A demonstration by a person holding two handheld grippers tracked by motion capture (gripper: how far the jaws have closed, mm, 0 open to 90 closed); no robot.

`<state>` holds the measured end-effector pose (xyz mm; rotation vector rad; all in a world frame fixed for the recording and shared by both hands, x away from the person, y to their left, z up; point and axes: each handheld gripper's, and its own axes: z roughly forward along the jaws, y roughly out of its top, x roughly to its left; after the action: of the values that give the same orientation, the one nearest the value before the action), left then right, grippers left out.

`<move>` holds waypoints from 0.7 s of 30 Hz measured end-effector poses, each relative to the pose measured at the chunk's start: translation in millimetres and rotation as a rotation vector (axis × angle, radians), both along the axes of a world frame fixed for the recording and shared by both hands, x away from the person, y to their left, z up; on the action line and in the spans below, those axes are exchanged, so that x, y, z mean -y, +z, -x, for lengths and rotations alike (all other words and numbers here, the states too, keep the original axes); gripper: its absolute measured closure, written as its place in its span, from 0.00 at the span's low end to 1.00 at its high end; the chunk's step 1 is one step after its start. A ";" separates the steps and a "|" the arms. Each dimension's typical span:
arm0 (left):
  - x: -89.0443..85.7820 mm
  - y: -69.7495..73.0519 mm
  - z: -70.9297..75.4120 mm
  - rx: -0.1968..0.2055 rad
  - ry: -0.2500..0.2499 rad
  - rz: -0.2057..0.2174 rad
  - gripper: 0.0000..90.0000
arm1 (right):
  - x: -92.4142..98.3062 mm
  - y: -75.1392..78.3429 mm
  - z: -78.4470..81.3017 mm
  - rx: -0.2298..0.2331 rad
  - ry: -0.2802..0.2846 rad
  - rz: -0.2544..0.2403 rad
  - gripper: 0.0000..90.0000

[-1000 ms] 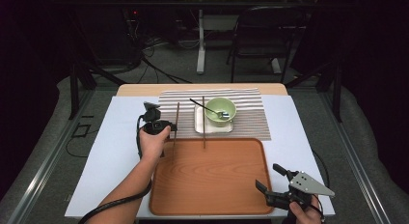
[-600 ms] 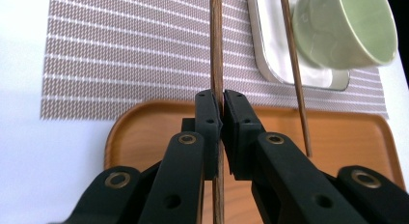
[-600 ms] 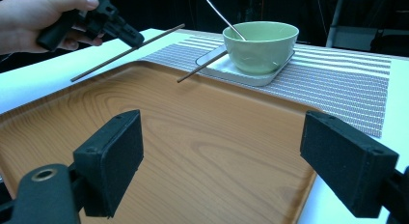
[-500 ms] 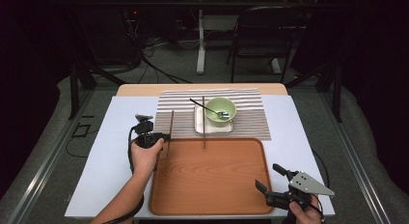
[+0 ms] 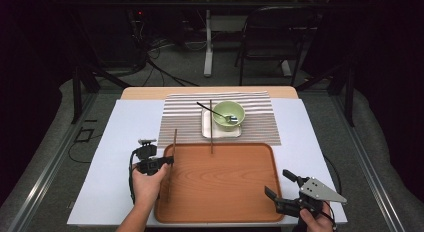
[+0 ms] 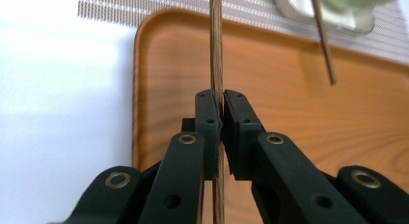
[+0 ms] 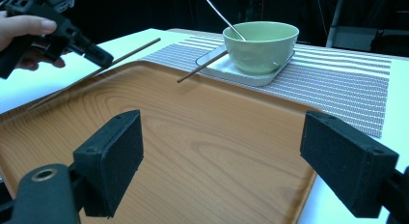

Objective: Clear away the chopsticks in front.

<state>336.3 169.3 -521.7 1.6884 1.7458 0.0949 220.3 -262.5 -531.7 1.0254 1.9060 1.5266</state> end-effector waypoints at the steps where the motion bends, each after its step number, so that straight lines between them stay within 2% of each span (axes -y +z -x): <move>1: 1.0 -1.0 3.9 -0.003 0.002 -0.005 0.95 | -0.1 0.1 0.1 0.000 -0.001 -0.001 0.16; 6: 2.8 -4.5 15.2 -0.008 0.000 -0.029 0.95 | -0.1 0.2 0.5 0.002 0.000 -0.001 0.16; 21: -2.1 -9.8 28.4 -0.035 -0.002 -0.068 0.95 | -0.2 0.1 0.4 0.001 0.000 -0.001 0.16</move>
<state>307.9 171.5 -531.5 1.7499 1.7846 0.1262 219.9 -262.3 -531.5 1.0244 1.9045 1.5275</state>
